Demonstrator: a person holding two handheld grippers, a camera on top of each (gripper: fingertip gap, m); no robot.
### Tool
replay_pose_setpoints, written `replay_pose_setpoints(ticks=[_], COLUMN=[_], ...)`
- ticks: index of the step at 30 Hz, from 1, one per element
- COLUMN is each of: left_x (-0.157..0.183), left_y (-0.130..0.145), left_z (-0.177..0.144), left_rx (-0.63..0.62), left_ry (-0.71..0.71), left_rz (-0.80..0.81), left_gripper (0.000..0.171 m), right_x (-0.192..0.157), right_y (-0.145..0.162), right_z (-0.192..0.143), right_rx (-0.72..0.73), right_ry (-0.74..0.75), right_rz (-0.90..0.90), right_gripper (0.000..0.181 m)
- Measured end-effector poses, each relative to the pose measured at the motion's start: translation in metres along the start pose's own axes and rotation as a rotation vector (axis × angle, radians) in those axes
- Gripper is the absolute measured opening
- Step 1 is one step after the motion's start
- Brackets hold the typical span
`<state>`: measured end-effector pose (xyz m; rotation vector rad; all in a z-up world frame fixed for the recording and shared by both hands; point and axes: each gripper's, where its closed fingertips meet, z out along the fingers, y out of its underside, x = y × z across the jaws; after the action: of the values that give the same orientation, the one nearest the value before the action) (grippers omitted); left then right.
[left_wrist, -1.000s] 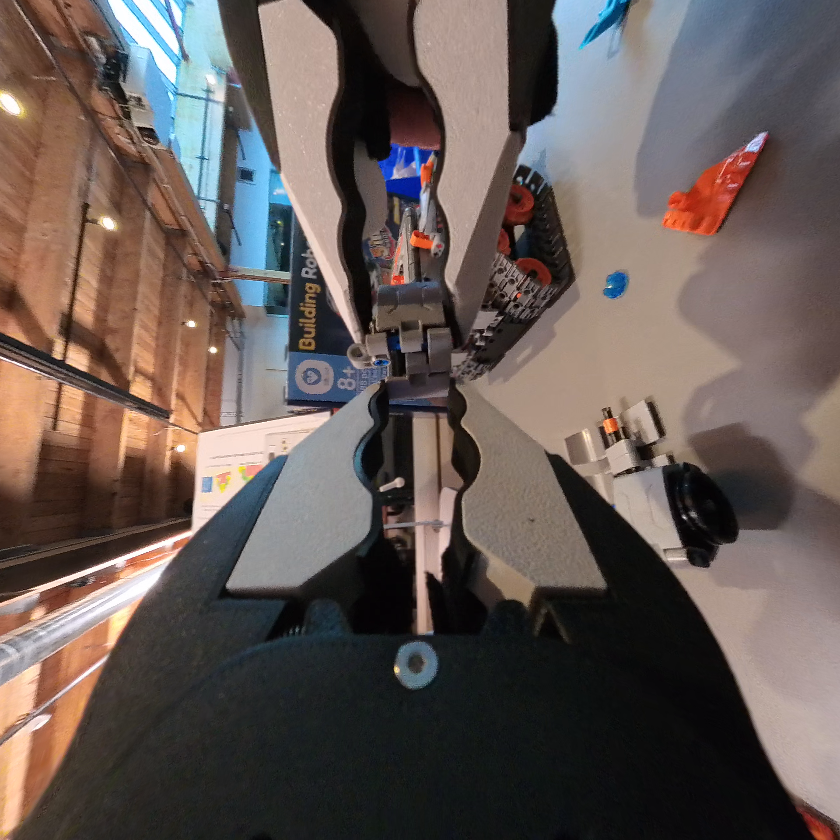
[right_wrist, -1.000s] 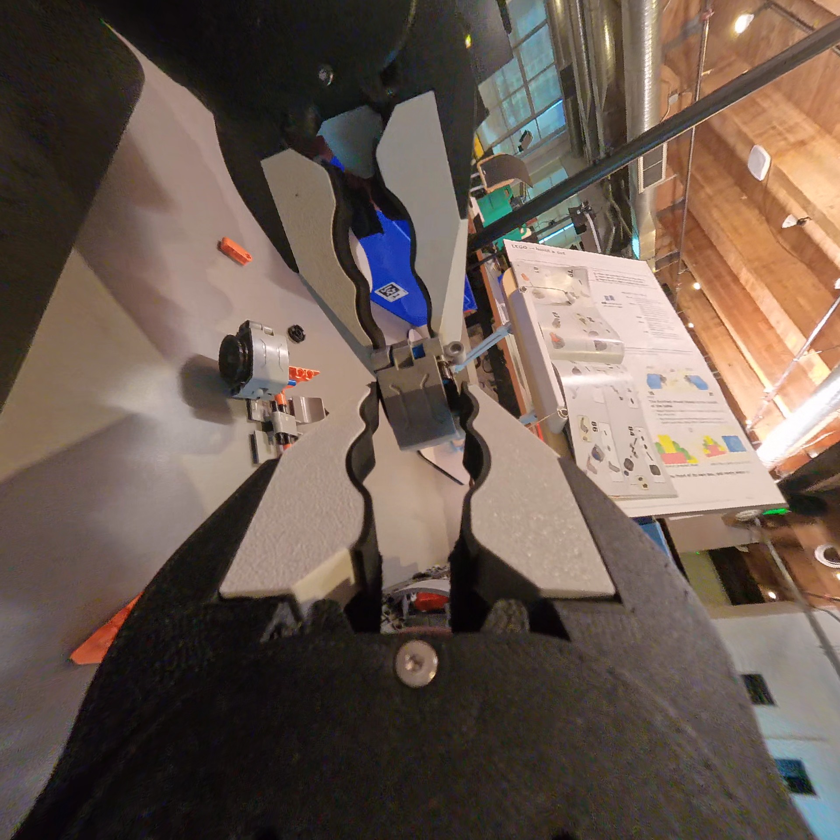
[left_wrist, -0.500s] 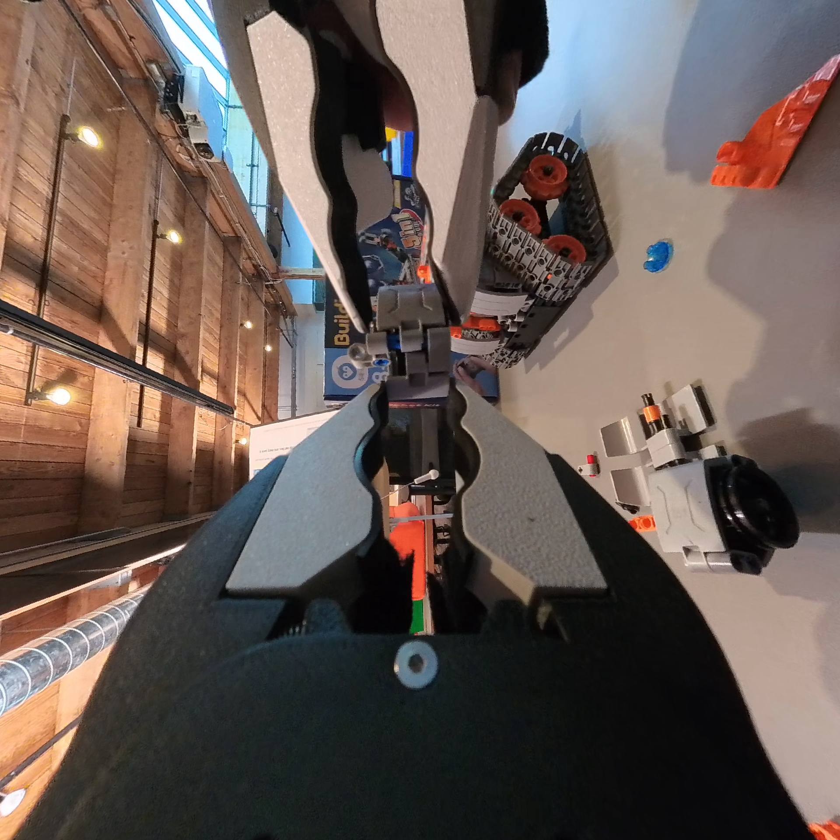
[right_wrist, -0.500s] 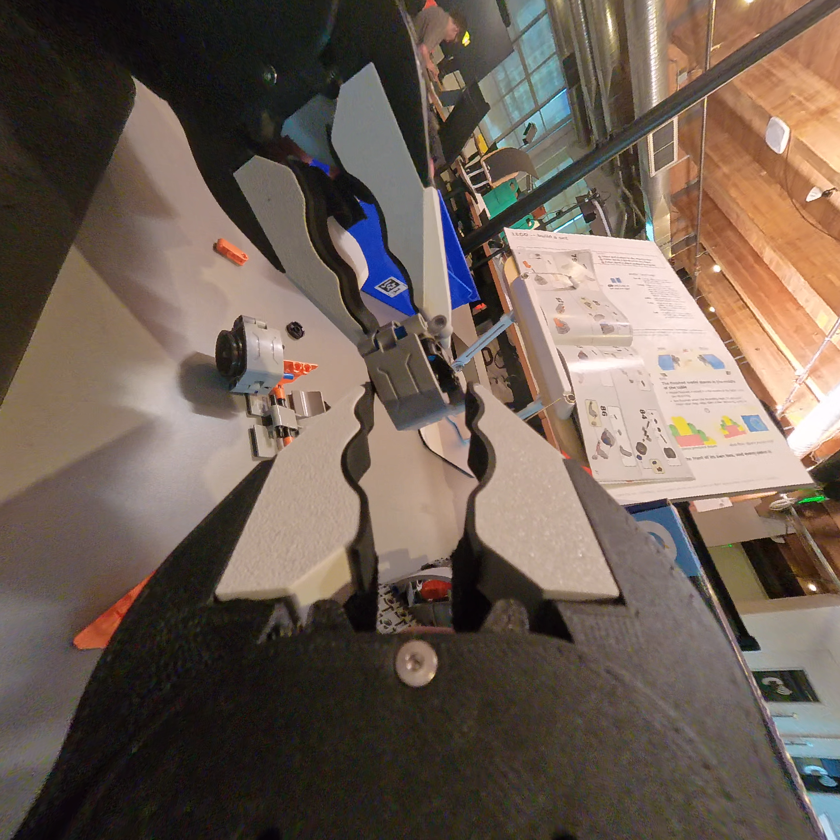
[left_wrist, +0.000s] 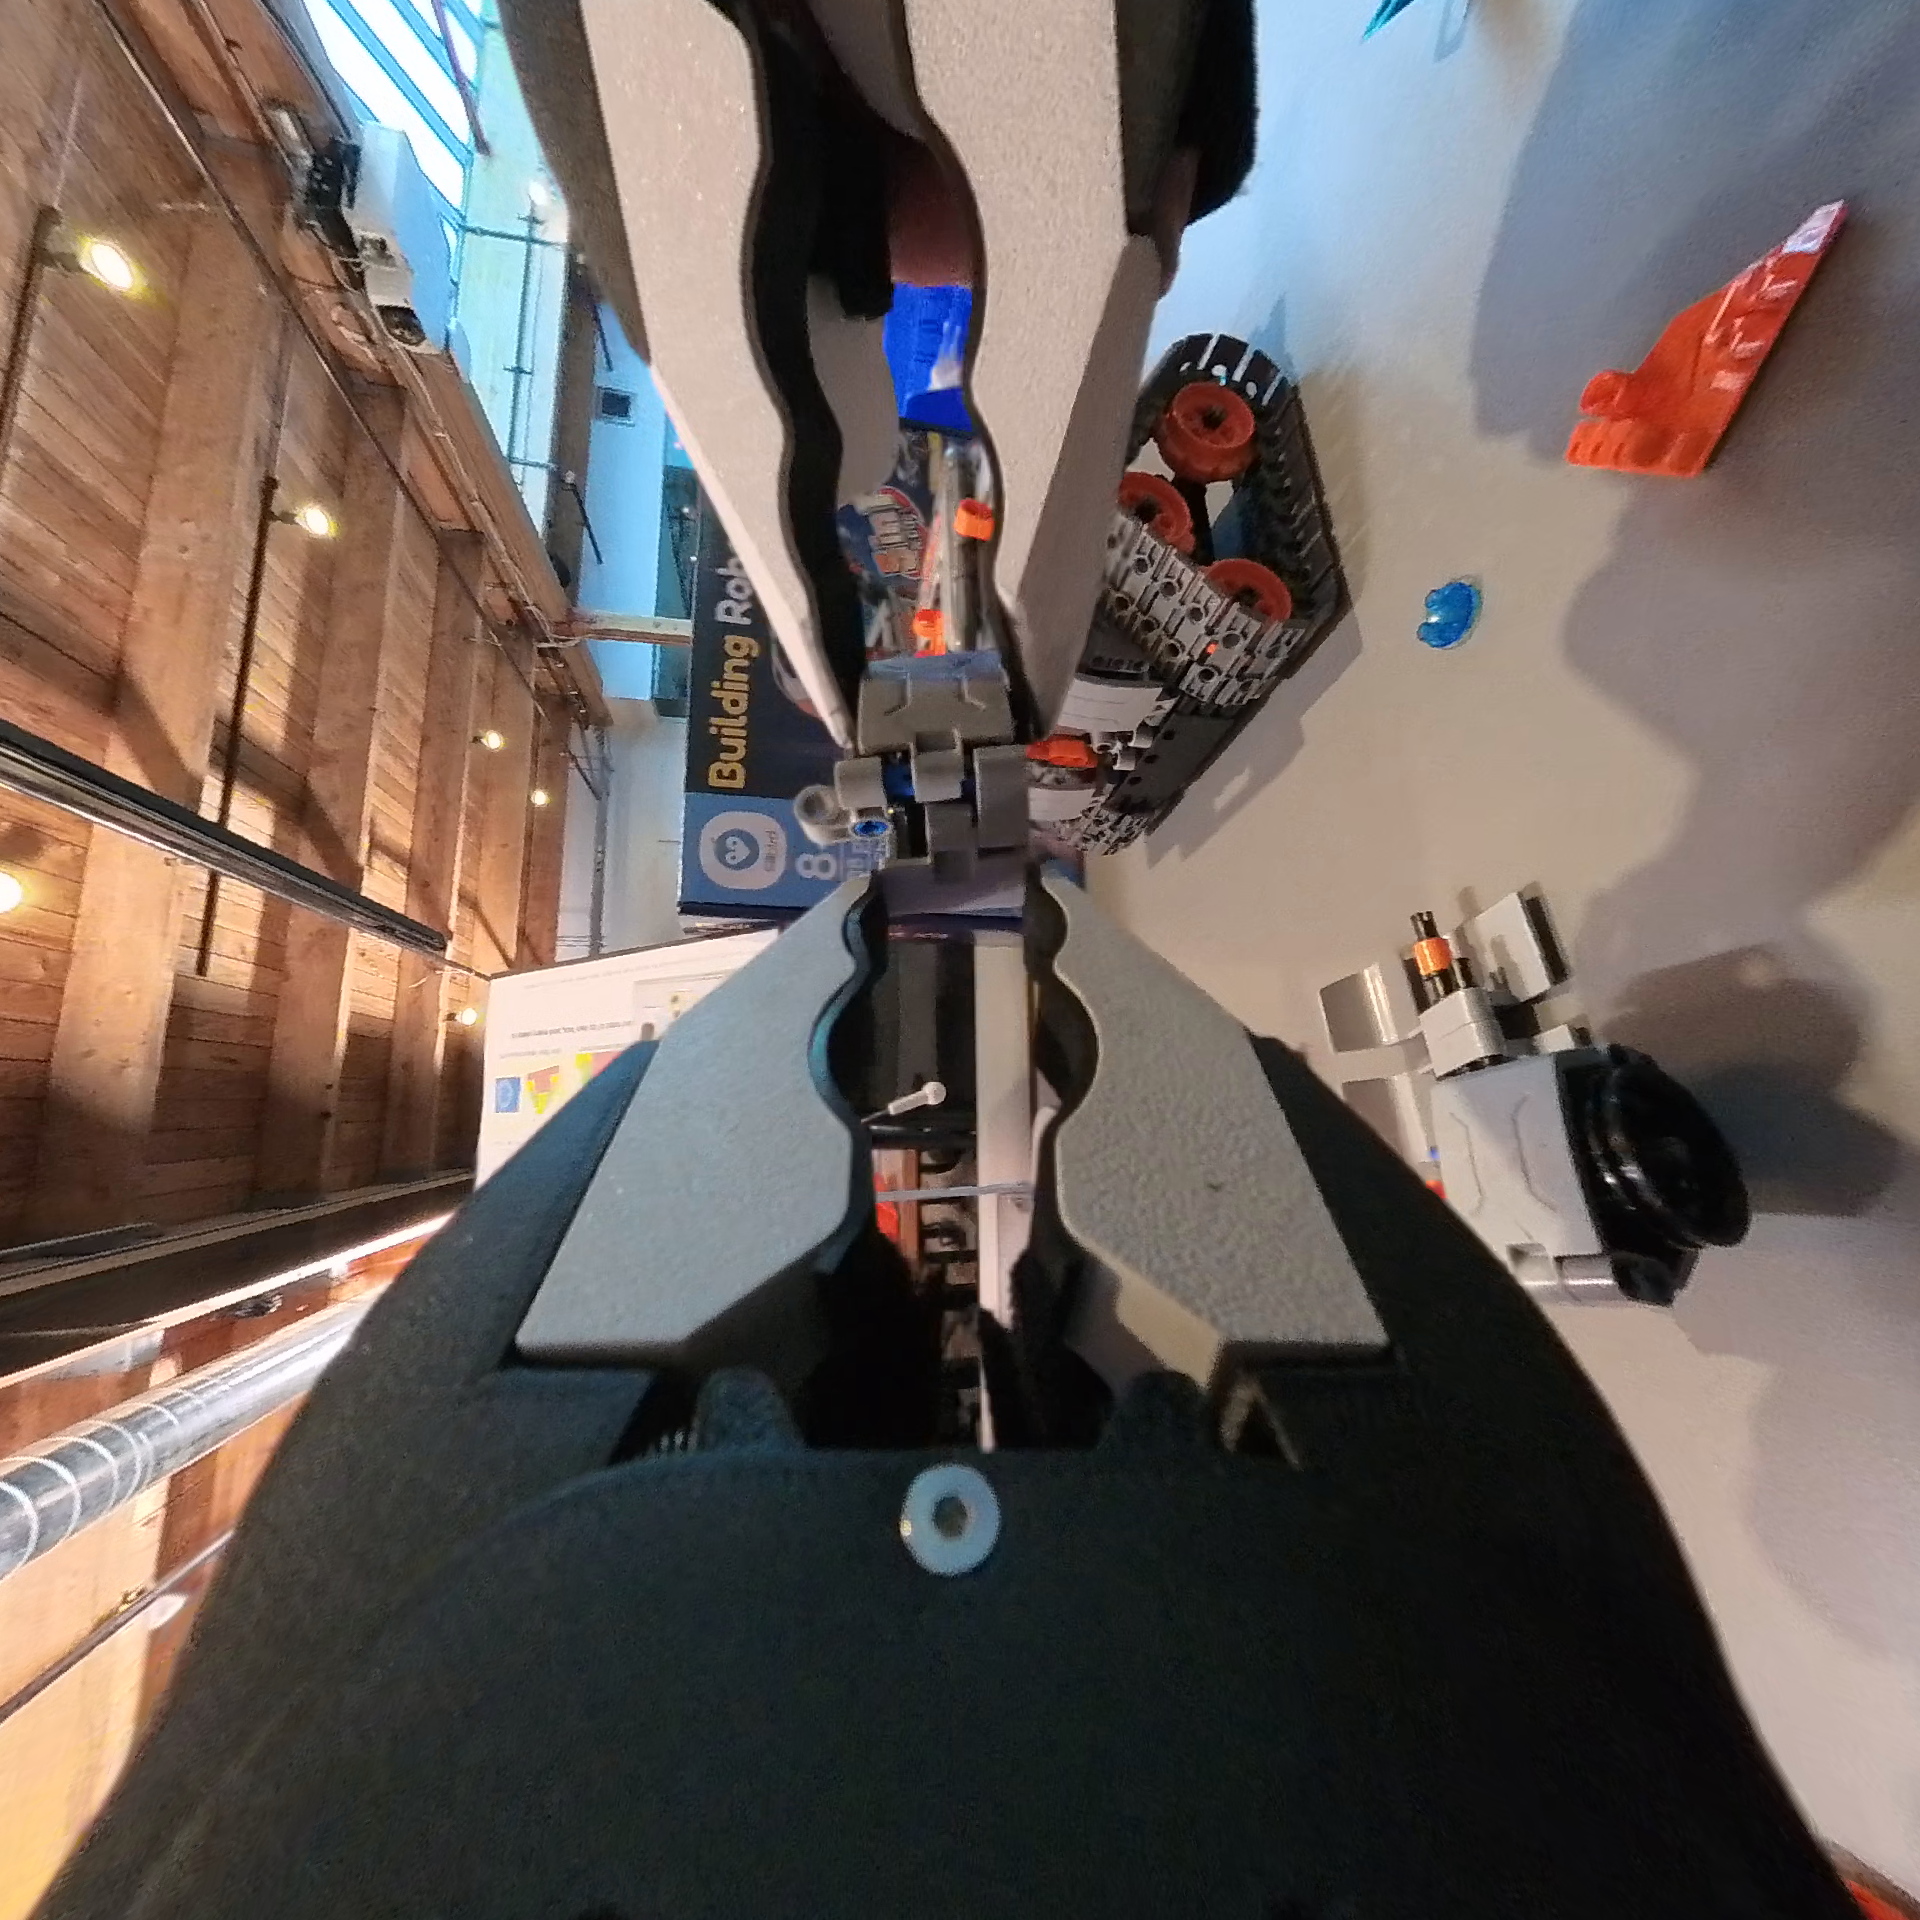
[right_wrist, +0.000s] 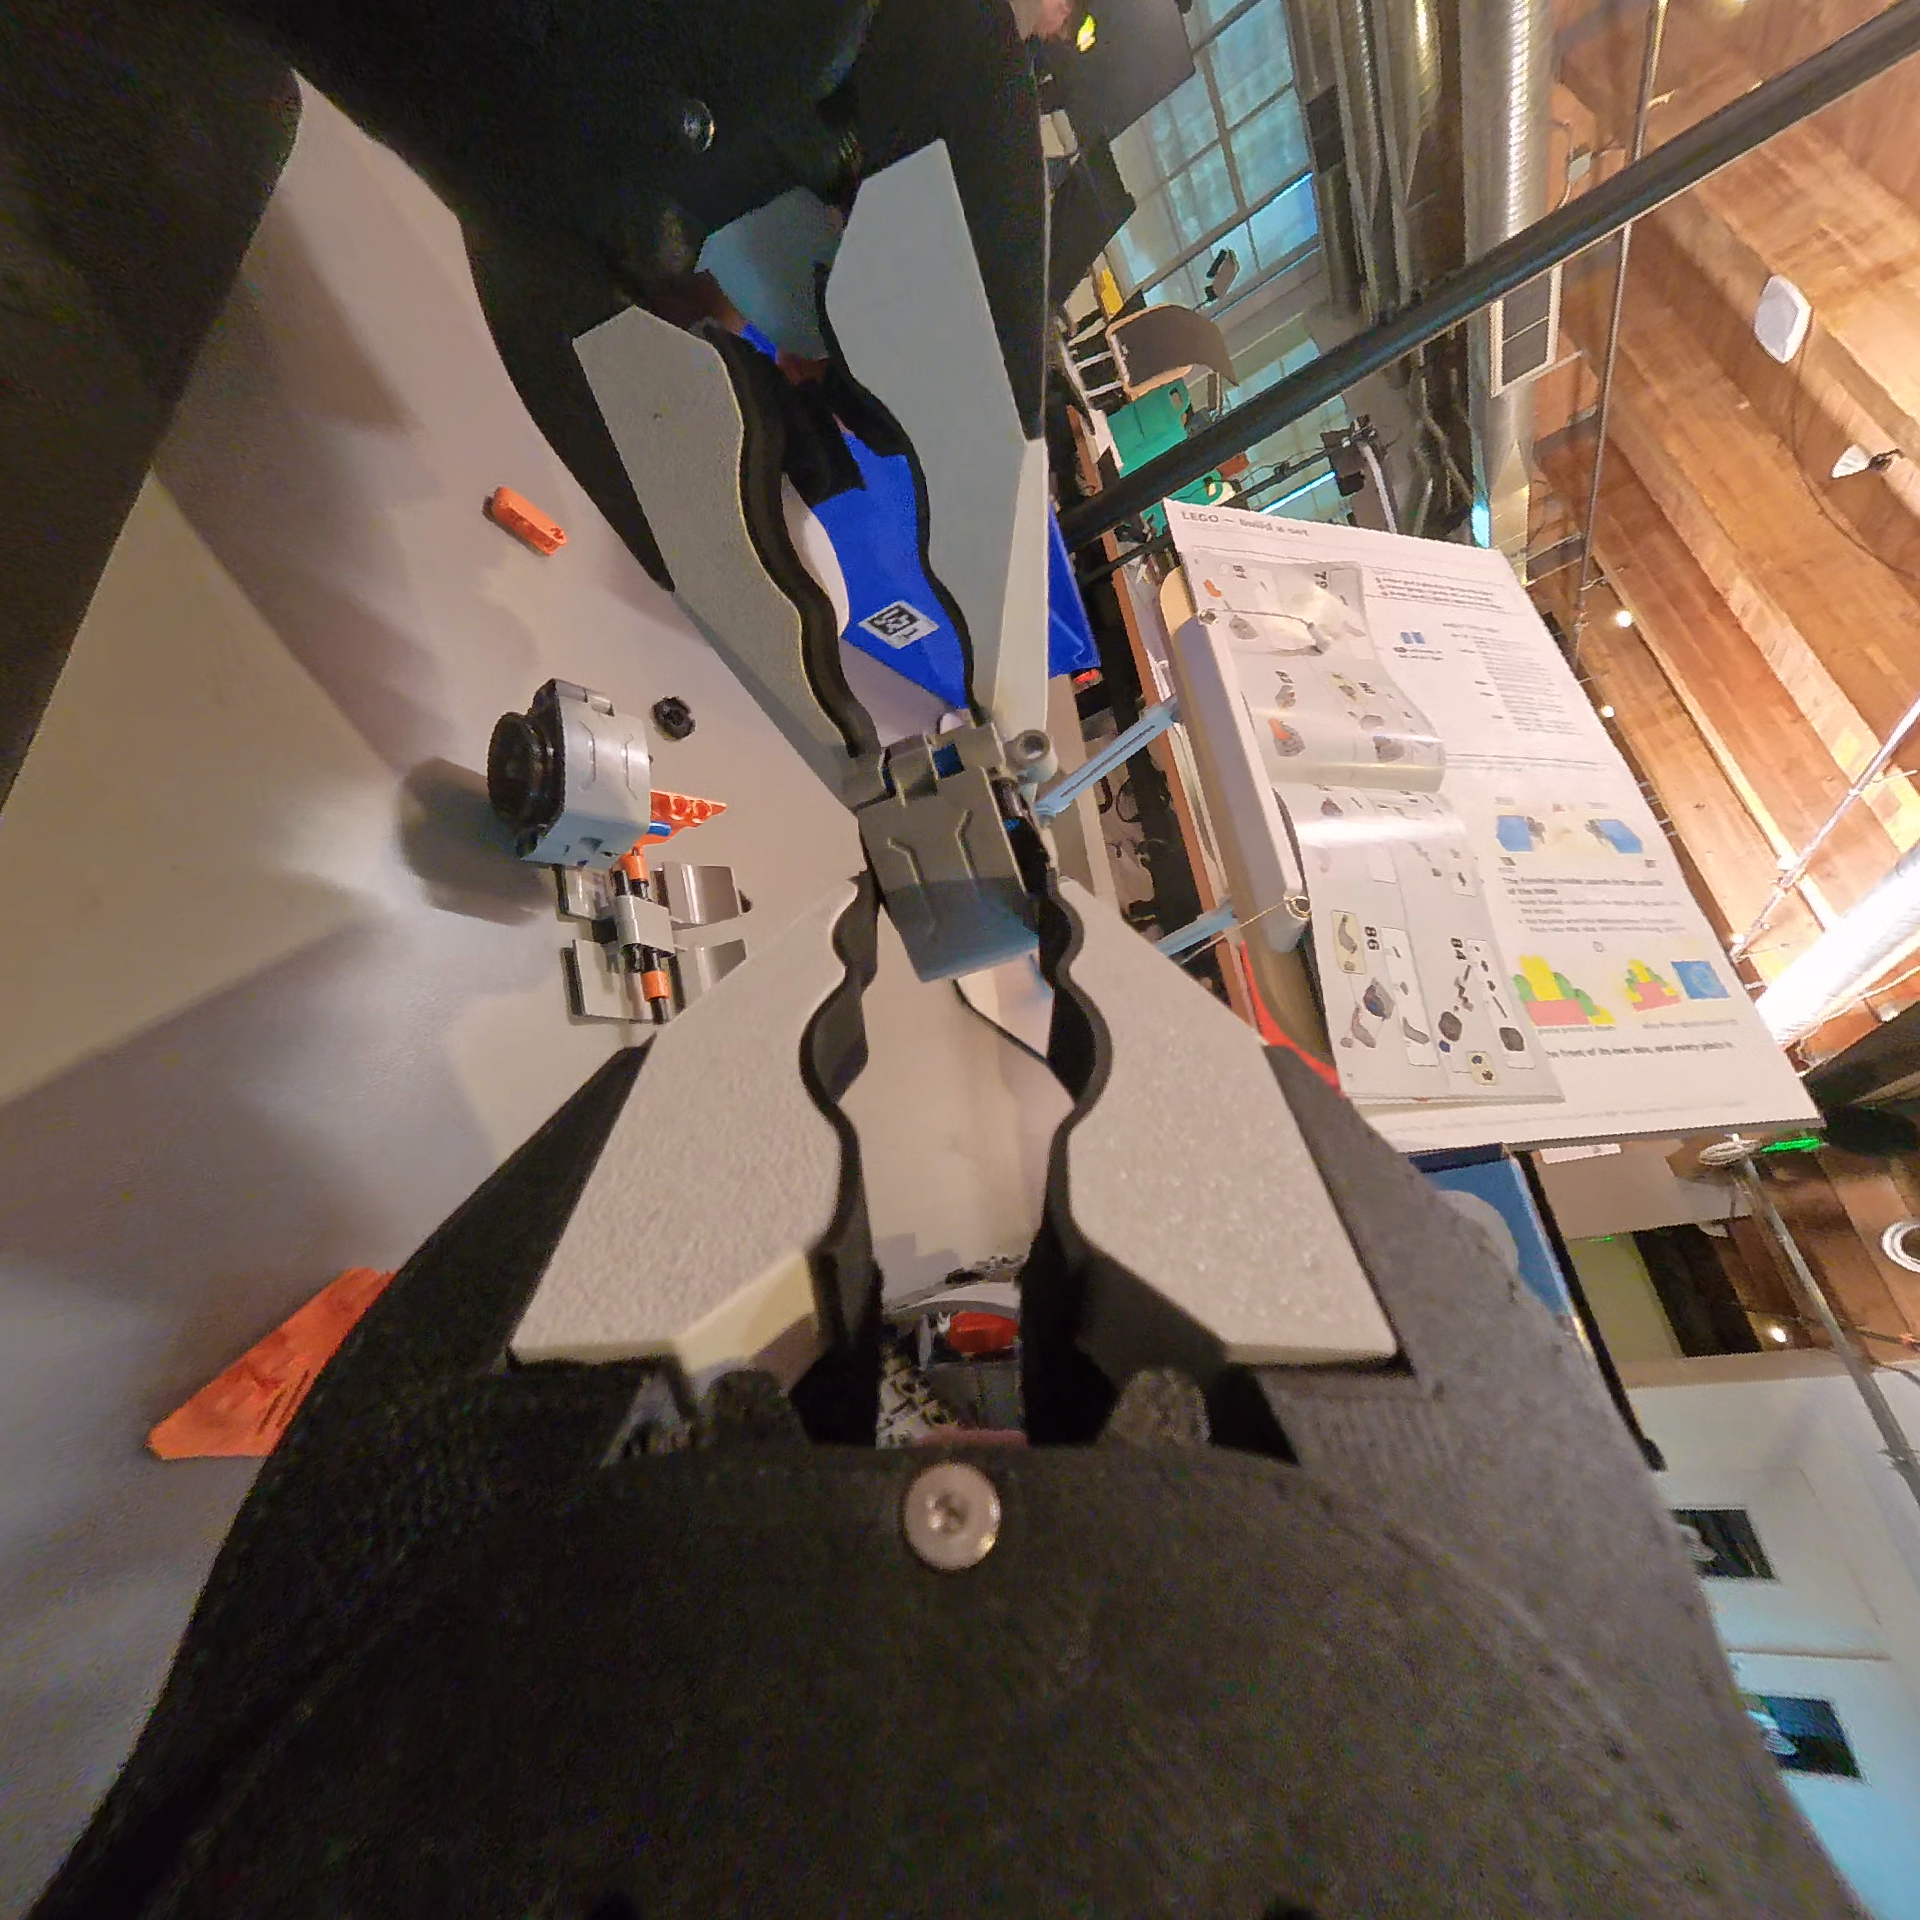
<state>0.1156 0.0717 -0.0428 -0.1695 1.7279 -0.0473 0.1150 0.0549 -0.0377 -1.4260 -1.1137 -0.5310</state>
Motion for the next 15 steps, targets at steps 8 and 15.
replay_pose_setpoints(ticks=[8,15], left_x=[0.016,0.064], left_y=[0.002,0.029], left_z=[-0.009,-0.043], left_rx=[0.045,-0.098], left_ry=[0.225,0.62], left_rz=[-0.239,-0.579], left_gripper=[0.038,0.057], right_x=[-0.004,-0.019], right_y=[0.013,0.028], right_z=[0.003,0.01], right_rx=[-0.019,-0.075], right_ry=[-0.064,-0.146], right_rz=[0.093,0.105], right_gripper=[0.027,0.026])
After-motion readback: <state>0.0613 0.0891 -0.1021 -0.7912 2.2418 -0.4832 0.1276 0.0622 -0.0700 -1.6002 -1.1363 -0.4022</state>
